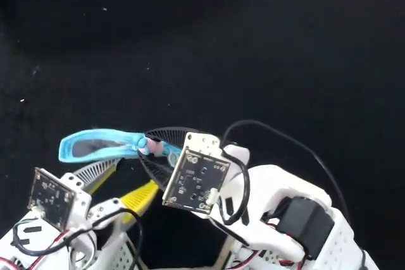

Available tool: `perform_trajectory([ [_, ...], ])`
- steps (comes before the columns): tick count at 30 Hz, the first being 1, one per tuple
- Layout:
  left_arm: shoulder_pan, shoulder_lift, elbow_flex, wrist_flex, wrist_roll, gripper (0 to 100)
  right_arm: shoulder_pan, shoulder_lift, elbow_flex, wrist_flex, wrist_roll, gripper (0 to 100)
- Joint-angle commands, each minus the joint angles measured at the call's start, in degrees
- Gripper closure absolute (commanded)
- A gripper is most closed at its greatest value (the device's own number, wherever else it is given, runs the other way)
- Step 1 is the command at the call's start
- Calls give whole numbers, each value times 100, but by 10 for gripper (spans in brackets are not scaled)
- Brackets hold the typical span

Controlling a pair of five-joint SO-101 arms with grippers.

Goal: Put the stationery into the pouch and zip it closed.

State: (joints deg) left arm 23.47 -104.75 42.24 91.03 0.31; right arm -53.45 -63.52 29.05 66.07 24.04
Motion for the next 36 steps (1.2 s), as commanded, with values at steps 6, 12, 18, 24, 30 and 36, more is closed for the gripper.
perform_trajectory([
  [6, -1341, 26, -145, -132, -9, 731, 88, -567, -57, -62, 9, 988],
  [12, -1851, 26, -136, -211, 9, 731, 668, -620, -48, -97, 0, 988],
  [18, -1736, 35, 57, -923, -123, 731, 1143, -760, -40, -62, -9, 988],
  [24, -1771, 35, 1429, -2268, -686, 731, 1240, -1666, 488, 281, -9, 988],
  [30, -1701, 35, 1903, -2998, -633, 732, 1380, -2651, 1411, 527, -422, 988],
  [36, -927, 35, 1429, -2400, -633, 732, 1451, -2897, 1613, 492, -1143, 987],
])
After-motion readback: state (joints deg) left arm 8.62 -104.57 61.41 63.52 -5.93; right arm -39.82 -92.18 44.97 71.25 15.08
